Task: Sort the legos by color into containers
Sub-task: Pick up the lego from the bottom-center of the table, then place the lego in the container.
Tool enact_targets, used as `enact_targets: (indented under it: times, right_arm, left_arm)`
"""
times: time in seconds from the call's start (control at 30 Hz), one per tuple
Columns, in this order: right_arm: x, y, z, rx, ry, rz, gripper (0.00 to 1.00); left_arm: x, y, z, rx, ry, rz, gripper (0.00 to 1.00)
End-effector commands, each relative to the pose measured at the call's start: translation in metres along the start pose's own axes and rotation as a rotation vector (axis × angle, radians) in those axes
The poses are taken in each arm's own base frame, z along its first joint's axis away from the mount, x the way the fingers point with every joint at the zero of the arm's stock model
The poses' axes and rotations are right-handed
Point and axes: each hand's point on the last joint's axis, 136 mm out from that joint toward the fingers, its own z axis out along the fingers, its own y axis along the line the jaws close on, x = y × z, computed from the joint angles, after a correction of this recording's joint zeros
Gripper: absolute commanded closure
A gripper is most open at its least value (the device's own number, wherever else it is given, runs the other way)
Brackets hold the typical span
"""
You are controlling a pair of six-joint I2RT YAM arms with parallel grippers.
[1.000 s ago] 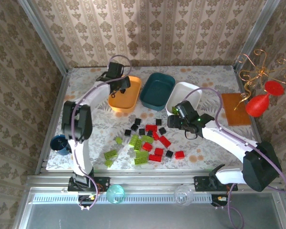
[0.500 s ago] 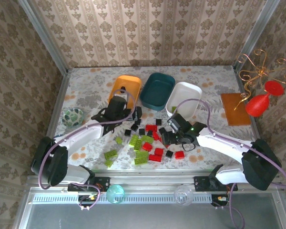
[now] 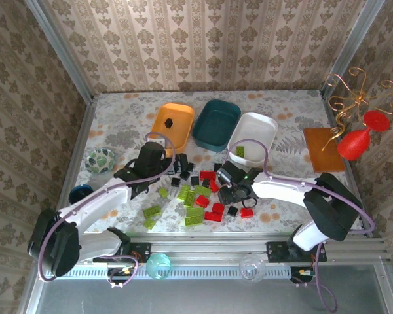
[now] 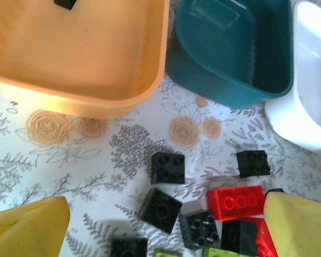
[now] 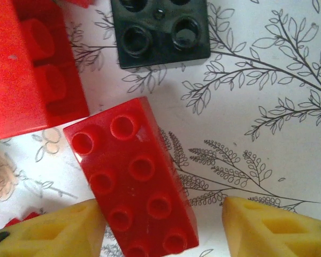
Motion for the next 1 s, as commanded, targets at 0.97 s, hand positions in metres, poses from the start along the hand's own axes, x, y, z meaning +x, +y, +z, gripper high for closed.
enact_targets:
  times: [0.97]
  right_arm:
    - [-0.261, -0.056, -0.027, 0.028, -0.278, 0.241, 0.79]
  left_arm:
    - [0.005, 0.015, -0.028, -0.040, -0.024, -0.004, 0.00]
